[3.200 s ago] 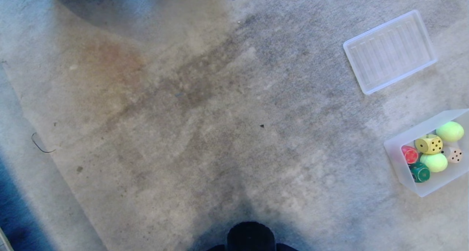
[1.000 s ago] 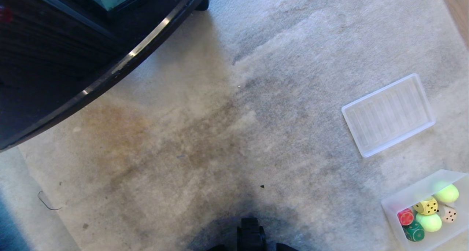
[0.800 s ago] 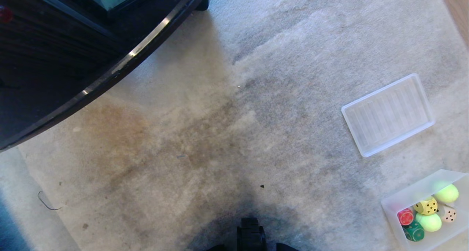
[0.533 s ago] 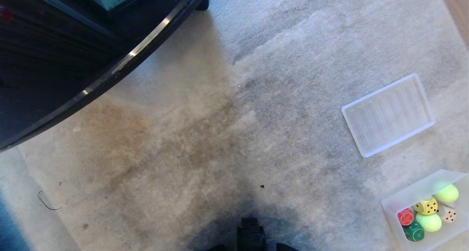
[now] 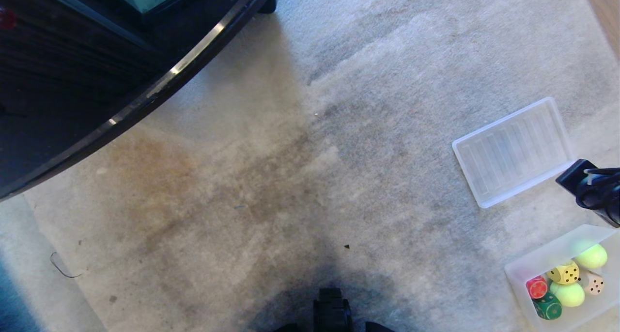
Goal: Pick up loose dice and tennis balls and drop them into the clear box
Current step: Close the lid
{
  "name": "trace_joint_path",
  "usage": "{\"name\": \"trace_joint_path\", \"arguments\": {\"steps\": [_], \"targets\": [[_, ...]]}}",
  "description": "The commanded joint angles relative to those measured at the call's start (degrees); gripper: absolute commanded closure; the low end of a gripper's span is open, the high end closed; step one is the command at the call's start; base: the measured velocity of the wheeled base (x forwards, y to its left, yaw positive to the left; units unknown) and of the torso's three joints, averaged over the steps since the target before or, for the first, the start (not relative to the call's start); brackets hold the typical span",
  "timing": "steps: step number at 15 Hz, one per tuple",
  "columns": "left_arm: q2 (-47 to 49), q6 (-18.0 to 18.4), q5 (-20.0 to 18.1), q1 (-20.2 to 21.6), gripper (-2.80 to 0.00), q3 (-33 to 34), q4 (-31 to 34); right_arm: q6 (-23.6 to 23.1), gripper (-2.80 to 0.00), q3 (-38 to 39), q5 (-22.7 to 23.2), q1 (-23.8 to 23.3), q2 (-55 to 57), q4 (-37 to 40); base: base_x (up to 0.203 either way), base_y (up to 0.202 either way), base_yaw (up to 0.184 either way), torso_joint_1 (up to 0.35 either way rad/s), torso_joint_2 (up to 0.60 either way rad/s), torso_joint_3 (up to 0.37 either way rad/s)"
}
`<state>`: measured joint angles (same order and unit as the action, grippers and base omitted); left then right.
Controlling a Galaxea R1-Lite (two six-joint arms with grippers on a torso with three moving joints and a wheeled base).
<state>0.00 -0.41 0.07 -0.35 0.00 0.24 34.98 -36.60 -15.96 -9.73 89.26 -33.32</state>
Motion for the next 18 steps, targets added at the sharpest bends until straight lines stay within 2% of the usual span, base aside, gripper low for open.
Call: {"name": "trace_joint_path", "arguments": {"steps": [1,2,3,5,9,11,18], "targets": [[0.0,-0.02,0.01,0.0,0.0,0.0,0.02,3.08,0.0,-1.47,2.61,-0.93,13.01,-10.39,0.0,0.0,0.0,0.0,0.0,0.0],[0.0,-0.02,0.01,0.0,0.0,0.0,0.02,5.01,-0.62,-1.93,3.74,-0.96,15.58,-13.28,0.0,0.0,0.0,0.0,0.0,0.0],[0.0,-0.02,0.01,0.0,0.0,0.0,0.02,6.82,-2.8,-2.56,5.15,-0.95,17.7,-14.49,0.0,0.0,0.0,0.0,0.0,0.0],[0.0,-0.02,0.01,0.0,0.0,0.0,0.02,11.3,-2.8,-3.52,9.53,-0.99,20.74,-15.43,0.0,0.0,0.0,0.0,0.0,0.0],[0.0,-0.02,0.01,0.0,0.0,0.0,0.02,16.72,-2.8,-1.96,13.96,-1.92,24.2,-15.51,0.0,0.0,0.0,0.0,0.0,0.0],[0.0,-0.02,0.01,0.0,0.0,0.0,0.02,19.55,-2.8,-1.74,18.02,-2.82,24.73,-15.46,0.0,0.0,0.0,0.0,0.0,0.0],[0.0,-0.02,0.01,0.0,0.0,0.0,0.02,25.4,-2.8,-2.51,18.34,-3.45,29.41,-15.73,0.0,0.0,0.0,0.0,0.0,0.0]]}}
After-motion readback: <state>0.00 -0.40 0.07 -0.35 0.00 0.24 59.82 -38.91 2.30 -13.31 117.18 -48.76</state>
